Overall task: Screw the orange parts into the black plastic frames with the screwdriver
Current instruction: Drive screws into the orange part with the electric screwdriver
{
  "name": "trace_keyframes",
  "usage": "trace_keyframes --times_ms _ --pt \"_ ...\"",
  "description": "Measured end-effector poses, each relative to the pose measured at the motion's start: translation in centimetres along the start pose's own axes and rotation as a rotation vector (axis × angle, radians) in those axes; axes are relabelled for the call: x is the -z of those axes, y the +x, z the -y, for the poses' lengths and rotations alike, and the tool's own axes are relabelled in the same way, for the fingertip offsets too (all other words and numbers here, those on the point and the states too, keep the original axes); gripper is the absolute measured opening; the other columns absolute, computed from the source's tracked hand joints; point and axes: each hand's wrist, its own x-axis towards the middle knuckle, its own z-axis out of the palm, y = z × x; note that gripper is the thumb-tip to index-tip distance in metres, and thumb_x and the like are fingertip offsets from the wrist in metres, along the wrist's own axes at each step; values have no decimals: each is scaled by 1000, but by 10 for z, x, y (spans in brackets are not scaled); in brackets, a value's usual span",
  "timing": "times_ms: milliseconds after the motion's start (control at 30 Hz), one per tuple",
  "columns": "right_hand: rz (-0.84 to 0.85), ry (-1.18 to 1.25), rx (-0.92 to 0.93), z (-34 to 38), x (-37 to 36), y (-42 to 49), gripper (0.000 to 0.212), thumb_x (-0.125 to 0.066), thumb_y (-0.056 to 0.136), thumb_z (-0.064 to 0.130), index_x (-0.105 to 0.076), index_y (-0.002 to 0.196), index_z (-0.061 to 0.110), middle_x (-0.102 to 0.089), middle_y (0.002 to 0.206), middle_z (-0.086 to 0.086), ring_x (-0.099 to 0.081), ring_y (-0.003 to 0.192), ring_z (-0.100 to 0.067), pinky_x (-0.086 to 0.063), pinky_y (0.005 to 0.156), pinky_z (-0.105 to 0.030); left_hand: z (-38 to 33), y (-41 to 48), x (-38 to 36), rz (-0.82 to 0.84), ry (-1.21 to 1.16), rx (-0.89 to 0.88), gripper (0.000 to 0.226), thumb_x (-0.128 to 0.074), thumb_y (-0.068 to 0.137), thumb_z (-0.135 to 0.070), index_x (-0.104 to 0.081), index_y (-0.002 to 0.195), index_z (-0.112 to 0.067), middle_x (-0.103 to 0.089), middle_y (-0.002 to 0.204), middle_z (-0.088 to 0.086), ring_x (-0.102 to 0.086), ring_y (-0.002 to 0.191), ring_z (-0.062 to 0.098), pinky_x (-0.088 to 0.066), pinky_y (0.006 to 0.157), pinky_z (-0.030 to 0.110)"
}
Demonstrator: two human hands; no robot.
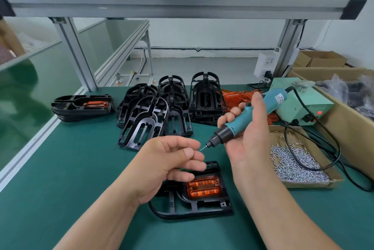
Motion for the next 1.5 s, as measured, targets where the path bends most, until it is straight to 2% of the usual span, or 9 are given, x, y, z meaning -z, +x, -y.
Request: trace_keyframes --times_ms 233,400,800,1167,1367,1500 --pt "53 84 62 5 13 -5 39 -74 95 52 -59 86 17 -51 73 3 -47 54 -11 -48 52 -26 9 1 -7 -31 204 -108 21 -67 101 -8 -81 102 -23 -79 98 11 -79 92 27 -62 62 28" --pt "152 90 107 7 12 -13 43 -73 92 59 -60 87 18 -49 72 4 -46 56 -11 -46 54 -26 11 0 -9 -29 206 -112 20 -72 97 -7 -82 101 -23 -80 100 10 -79 94 25 -63 68 29" --pt "180 57 105 3 11 -16 41 -70 95 58 -60 87 19 -49 70 4 -46 52 -10 -46 53 -25 12 -1 -10 28 271 -137 25 -72 96 -4 -79 101 -28 -79 97 11 -79 92 27 -63 74 29" --pt "219 15 137 3 13 -16 39 -69 96 55 -60 90 18 -50 71 2 -46 53 -11 -46 53 -26 13 -1 -9 7 302 -139 22 -72 96 -1 -75 109 -18 -79 97 10 -79 89 26 -63 73 27" --pt "217 -37 213 4 11 -18 46 -70 88 56 -63 108 15 -59 74 2 -55 58 -11 -53 61 -27 13 0 -9 -23 294 -139 21 -71 95 1 -74 110 -14 -79 95 10 -79 88 27 -64 73 29" --pt "237 -2 160 7 12 -14 47 -62 102 53 -60 121 10 -53 77 0 -49 61 -13 -52 64 -29 13 0 -8 -32 296 -144 20 -71 96 0 -74 110 -14 -79 95 10 -79 89 25 -63 72 28"
